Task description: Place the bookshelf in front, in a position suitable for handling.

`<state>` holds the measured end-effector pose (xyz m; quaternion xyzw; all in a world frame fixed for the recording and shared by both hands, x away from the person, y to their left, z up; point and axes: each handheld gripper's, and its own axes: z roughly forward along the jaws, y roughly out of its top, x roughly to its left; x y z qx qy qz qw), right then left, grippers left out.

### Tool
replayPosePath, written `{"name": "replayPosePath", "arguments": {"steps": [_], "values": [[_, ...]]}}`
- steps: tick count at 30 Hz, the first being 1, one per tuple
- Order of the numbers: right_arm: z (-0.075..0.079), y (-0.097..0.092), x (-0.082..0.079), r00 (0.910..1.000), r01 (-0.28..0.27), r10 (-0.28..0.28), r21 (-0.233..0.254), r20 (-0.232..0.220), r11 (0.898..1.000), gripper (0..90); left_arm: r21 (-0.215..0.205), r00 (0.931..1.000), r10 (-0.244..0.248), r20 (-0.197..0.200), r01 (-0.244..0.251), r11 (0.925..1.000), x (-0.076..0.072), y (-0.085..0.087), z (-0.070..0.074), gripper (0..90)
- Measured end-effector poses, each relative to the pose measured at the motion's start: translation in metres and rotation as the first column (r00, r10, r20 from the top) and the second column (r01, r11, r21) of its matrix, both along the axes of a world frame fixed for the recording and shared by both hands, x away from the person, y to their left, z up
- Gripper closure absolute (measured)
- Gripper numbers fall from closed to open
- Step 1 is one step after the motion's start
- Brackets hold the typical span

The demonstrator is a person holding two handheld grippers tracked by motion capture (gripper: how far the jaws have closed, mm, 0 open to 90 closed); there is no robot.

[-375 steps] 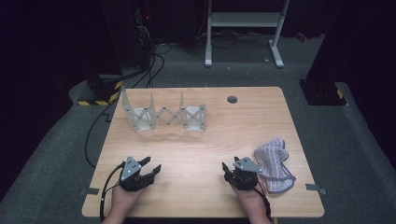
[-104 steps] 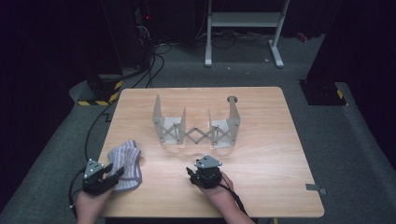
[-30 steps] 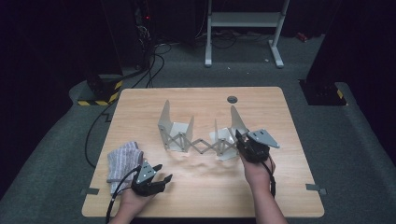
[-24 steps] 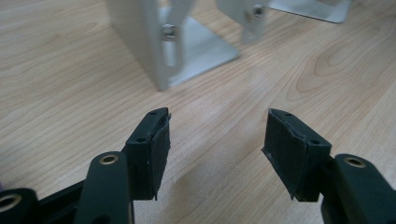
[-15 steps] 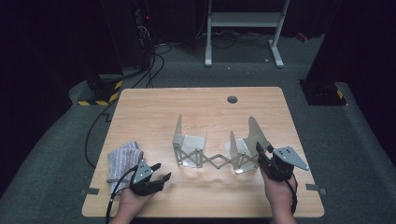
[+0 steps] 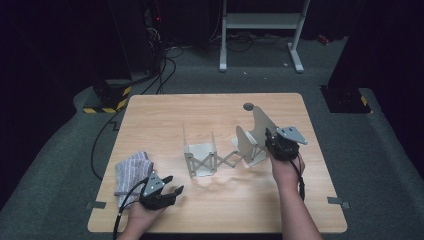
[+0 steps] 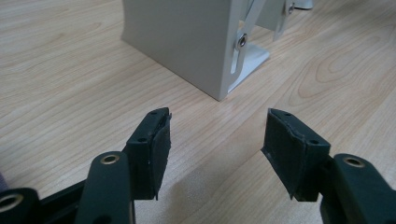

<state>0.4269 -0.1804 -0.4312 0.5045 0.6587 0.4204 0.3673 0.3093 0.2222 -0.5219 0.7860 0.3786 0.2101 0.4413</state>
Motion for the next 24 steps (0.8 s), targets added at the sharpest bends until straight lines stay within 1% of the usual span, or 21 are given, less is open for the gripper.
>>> {"name": "replayPosePath", "arguments": {"steps": [1, 2, 4, 6, 7, 8, 9, 10, 12, 15, 16, 17, 18, 21, 22, 23, 24], "values": [[0.000, 0.000, 0.000, 1.0000, 0.000, 0.000, 0.000, 0.000, 1.000, 59.3, 0.002, 1.0000, -0.002, 0.000, 0.002, 1.0000, 0.000, 0.000, 0.000, 41.1], [0.003, 0.000, -0.005, 0.9999, 0.009, -0.010, 0.017, 0.014, 1.000, 53.4, 0.006, 1.0000, -0.005, 0.001, 0.005, 1.0000, 0.000, 0.000, -0.001, 41.1], [0.005, -0.001, -0.015, 0.9993, 0.017, -0.018, 0.031, 0.032, 0.999, 50.9, 0.011, 1.0000, -0.004, -0.005, 0.005, 0.9999, 0.000, 0.001, -0.002, 41.1], [0.007, -0.003, -0.028, 0.9981, 0.023, -0.024, 0.026, 0.056, 0.999, 50.9, 0.006, 0.9999, -0.002, -0.010, 0.003, 1.0000, 0.001, 0.001, -0.002, 41.1], [0.007, -0.004, -0.035, 0.9976, 0.019, -0.021, 0.030, 0.066, 0.999, 52.7, -0.003, 0.9999, 0.002, -0.010, -0.002, 1.0000, 0.001, 0.001, -0.002, 41.2], [0.007, -0.004, -0.035, 0.9976, 0.019, -0.021, 0.030, 0.066, 0.999, 52.7, -0.003, 0.9999, 0.002, -0.010, -0.002, 1.0000, 0.001, 0.001, -0.002, 41.2], [0.006, -0.005, -0.043, 0.9972, 0.010, -0.013, 0.039, 0.074, 0.999, 54.2, -0.001, 1.0000, -0.002, -0.008, 0.002, 1.0000, 0.000, 0.001, -0.001, 41.2], [0.002, -0.007, -0.055, 0.9967, -0.004, 0.000, 0.042, 0.081, 0.999, 61.8, 0.002, 1.0000, -0.004, -0.006, 0.004, 1.0000, 0.000, 0.001, -0.001, 41.2], [-0.007, -0.006, -0.062, 0.9987, -0.024, 0.022, 0.045, 0.046, 0.999, 65.6, 0.001, 1.0000, -0.004, -0.004, 0.004, 1.0000, 0.000, 0.000, 0.000, 41.2], [-0.023, -0.002, -0.061, 0.9991, -0.037, 0.038, 0.028, -0.017, 0.999, 68.8, -0.015, 1.0000, -0.001, -0.003, 0.001, 0.9999, 0.002, -0.001, 0.000, 41.5], [-0.023, -0.002, -0.061, 0.9991, -0.037, 0.038, 0.028, -0.017, 0.999, 68.8, -0.015, 1.0000, -0.001, -0.003, 0.001, 0.9999, 0.002, -0.001, 0.000, 41.5], [-0.027, 0.000, -0.059, 0.9988, -0.035, 0.036, 0.023, -0.033, 0.999, 69.5, -0.016, 1.0000, -0.002, -0.005, 0.002, 0.9999, 0.002, -0.001, 0.000, 41.5], [-0.033, 0.005, -0.054, 0.9980, -0.032, 0.033, 0.016, -0.055, 0.999, 70.1, -0.009, 1.0000, -0.006, -0.006, 0.006, 0.9999, 0.002, -0.001, 0.000, 41.5], [-0.036, 0.009, -0.045, 0.9976, -0.027, 0.028, 0.011, -0.063, 1.000, 72.0, -0.015, 0.9999, -0.006, -0.009, 0.006, 0.9999, 0.002, -0.001, 0.000, 41.5], [-0.036, 0.009, -0.045, 0.9976, -0.027, 0.028, 0.011, -0.063, 1.000, 72.0, -0.015, 0.9999, -0.006, -0.009, 0.006, 0.9999, 0.002, -0.001, 0.000, 41.5], [-0.035, 0.012, -0.037, 0.9974, -0.025, 0.026, 0.010, -0.067, 1.000, 72.1, -0.011, 0.9999, -0.007, -0.008, 0.007, 0.9999, 0.002, 0.000, 0.000, 41.5], [-0.035, 0.013, -0.034, 0.9974, -0.023, 0.023, 0.007, -0.069, 1.000, 72.3, -0.012, 0.9999, -0.008, -0.009, 0.008, 0.9999, 0.002, 0.000, 0.001, 41.5]]}}
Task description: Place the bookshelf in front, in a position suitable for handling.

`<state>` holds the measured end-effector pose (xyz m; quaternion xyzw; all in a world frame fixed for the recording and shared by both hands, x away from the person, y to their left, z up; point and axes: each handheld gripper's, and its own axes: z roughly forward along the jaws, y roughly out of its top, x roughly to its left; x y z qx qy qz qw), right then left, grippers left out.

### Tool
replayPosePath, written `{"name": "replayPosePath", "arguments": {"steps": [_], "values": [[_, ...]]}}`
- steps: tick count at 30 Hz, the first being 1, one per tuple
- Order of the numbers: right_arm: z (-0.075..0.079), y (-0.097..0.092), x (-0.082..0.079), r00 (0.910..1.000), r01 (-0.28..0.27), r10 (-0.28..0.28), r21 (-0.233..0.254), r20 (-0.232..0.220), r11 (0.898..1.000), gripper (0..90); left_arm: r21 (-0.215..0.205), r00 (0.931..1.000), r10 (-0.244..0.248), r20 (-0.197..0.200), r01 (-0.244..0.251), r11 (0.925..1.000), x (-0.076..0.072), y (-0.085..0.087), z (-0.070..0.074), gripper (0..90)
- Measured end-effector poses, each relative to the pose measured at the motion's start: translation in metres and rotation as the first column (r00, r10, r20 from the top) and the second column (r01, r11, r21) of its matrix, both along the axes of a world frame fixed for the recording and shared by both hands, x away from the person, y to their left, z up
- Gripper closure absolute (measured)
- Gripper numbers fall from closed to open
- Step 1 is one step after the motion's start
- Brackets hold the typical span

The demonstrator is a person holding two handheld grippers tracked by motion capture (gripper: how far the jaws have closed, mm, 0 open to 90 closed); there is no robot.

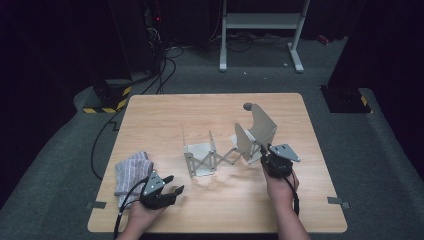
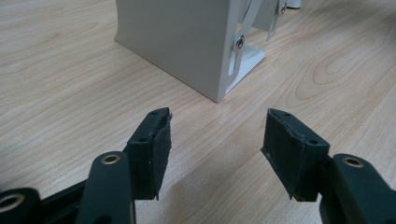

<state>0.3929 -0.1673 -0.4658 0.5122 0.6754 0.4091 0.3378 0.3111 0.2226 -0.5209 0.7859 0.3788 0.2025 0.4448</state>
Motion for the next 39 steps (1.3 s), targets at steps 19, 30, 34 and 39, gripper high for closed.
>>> {"name": "replayPosePath", "arguments": {"steps": [19, 30, 34, 39], "values": [[0.011, 0.055, 0.088, 0.9981, -0.052, 0.050, -0.030, -0.036, 0.998, 71.3, -0.008, 1.0000, -0.002, 0.000, 0.002, 1.0000, -0.002, 0.002, 0.001, 41.6], [0.020, 0.072, 0.024, 0.9875, -0.156, 0.156, 0.010, 0.024, 0.988, 61.5, -0.009, 1.0000, 0.005, 0.000, -0.005, 0.9999, -0.002, 0.004, 0.001, 41.6], [0.027, 0.091, -0.004, 0.9711, -0.233, 0.231, 0.031, 0.062, 0.972, 57.2, -0.012, 1.0000, 0.007, 0.005, -0.007, 0.9999, -0.001, 0.003, 0.002, 41.8], [0.034, 0.120, -0.023, 0.9452, -0.316, 0.310, 0.045, 0.102, 0.948, 52.0, -0.004, 1.0000, 0.001, 0.001, -0.001, 1.0000, -0.001, 0.001, 0.001, 41.8]]}}
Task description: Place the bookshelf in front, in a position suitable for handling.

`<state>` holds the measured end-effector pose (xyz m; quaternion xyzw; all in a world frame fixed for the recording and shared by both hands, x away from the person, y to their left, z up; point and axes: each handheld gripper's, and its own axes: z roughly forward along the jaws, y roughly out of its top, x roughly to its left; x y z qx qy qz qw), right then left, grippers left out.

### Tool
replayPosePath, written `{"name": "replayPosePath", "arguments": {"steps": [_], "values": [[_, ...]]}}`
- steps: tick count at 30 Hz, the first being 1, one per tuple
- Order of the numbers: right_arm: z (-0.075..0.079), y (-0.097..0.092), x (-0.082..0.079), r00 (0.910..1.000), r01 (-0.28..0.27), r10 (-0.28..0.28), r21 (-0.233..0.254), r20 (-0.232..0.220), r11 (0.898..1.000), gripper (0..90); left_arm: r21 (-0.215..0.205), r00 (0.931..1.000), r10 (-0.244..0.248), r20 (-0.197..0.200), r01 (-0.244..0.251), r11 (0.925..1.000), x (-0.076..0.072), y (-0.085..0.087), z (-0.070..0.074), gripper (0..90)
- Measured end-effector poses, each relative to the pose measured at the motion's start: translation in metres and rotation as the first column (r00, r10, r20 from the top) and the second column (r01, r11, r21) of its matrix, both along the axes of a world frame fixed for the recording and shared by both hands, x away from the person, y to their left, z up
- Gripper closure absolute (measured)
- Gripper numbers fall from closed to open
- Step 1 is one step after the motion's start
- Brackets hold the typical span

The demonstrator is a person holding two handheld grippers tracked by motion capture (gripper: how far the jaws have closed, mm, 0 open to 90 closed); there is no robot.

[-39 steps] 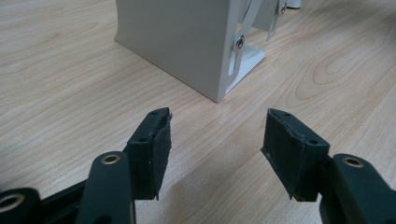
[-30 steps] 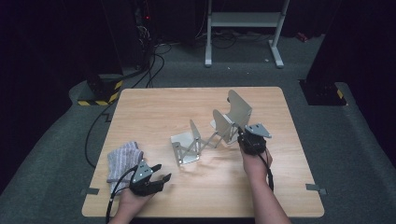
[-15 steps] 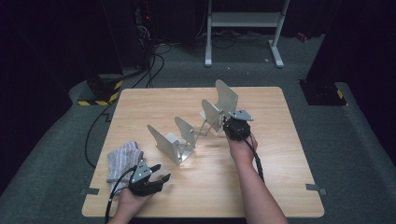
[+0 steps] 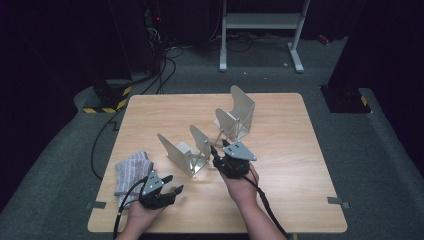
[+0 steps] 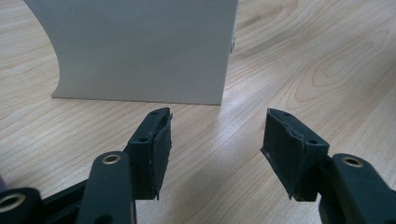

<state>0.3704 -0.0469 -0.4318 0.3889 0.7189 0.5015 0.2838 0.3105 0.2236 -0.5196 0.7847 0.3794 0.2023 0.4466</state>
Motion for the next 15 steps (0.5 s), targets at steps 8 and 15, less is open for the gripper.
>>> {"name": "replayPosePath", "arguments": {"steps": [8, 15], "values": [[0.001, 0.038, 0.015, 0.9999, 0.005, -0.005, -0.014, 0.016, 1.000, 53.7, -0.009, 1.0000, 0.009, 0.001, -0.009, 0.9999, -0.001, 0.005, 0.001, 41.7], [-0.004, 0.041, 0.021, 0.9995, 0.022, -0.022, -0.031, 0.021, 0.999, 64.9, -0.018, 0.9998, 0.019, 0.001, -0.019, 0.9997, -0.001, 0.008, 0.002, 41.7]]}}
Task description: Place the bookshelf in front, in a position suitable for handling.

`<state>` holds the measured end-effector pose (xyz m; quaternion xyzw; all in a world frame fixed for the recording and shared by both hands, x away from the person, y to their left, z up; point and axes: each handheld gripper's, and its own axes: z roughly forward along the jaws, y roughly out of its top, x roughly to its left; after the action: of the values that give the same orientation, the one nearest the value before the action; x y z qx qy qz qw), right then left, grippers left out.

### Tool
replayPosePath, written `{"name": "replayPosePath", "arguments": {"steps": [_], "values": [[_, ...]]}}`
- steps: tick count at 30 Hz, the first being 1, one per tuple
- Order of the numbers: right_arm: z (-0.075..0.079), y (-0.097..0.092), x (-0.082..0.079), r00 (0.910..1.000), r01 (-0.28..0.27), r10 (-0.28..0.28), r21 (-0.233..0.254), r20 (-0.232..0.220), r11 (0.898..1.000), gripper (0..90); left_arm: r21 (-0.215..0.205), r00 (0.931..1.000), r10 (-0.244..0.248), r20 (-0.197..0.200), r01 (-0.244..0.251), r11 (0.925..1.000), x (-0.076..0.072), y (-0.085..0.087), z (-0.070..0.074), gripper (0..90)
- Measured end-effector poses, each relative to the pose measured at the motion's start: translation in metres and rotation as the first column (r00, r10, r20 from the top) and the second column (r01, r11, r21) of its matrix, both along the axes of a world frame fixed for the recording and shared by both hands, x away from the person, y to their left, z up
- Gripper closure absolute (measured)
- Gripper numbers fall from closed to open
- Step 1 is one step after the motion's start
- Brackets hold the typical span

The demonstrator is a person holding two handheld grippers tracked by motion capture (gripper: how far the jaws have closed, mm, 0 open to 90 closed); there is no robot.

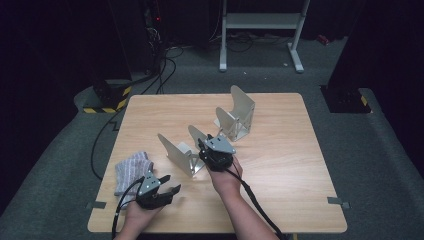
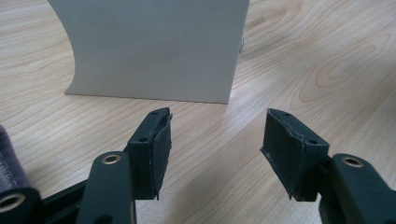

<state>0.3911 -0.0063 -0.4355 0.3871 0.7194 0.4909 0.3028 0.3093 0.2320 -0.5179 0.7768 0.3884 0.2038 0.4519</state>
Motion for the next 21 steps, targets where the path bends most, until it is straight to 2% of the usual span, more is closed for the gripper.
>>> {"name": "replayPosePath", "arguments": {"steps": [9, 14, 15, 16, 18, 19, 21], "values": [[0.003, -0.027, -0.014, 1.0000, 0.001, -0.001, 0.005, 0.003, 1.000, 67.1, -0.002, 1.0000, 0.000, -0.001, 0.000, 1.0000, 0.001, -0.001, 0.000, 41.7], [0.003, -0.055, -0.024, 0.9992, 0.038, -0.038, -0.001, 0.011, 0.999, 68.2, 0.001, 1.0000, -0.001, -0.004, 0.001, 1.0000, 0.001, -0.001, -0.001, 41.7], [0.003, -0.055, -0.024, 0.9992, 0.038, -0.038, -0.001, 0.011, 0.999, 68.2, 0.000, 1.0000, -0.001, -0.004, 0.001, 1.0000, 0.001, -0.002, -0.001, 41.7], [0.003, -0.069, -0.028, 0.9978, 0.063, -0.062, -0.006, 0.020, 0.998, 69.2, 0.001, 1.0000, -0.002, -0.003, 0.002, 1.0000, 0.001, -0.002, -0.001, 41.8], [0.002, -0.073, -0.029, 0.9972, 0.072, -0.071, -0.007, 0.023, 0.997, 69.5, 0.001, 1.0000, -0.003, -0.004, 0.003, 1.0000, 0.001, -0.002, -0.001, 41.7], [0.002, -0.087, -0.033, 0.9949, 0.095, -0.095, -0.008, 0.033, 0.995, 70.3, 0.000, 1.0000, -0.002, -0.006, 0.002, 1.0000, 0.001, -0.003, -0.001, 41.7], [0.002, -0.097, -0.036, 0.9924, 0.117, -0.117, -0.011, 0.038, 0.993, 70.8, 0.003, 1.0000, -0.003, -0.007, 0.003, 1.0000, 0.001, -0.004, -0.002, 41.8]]}}
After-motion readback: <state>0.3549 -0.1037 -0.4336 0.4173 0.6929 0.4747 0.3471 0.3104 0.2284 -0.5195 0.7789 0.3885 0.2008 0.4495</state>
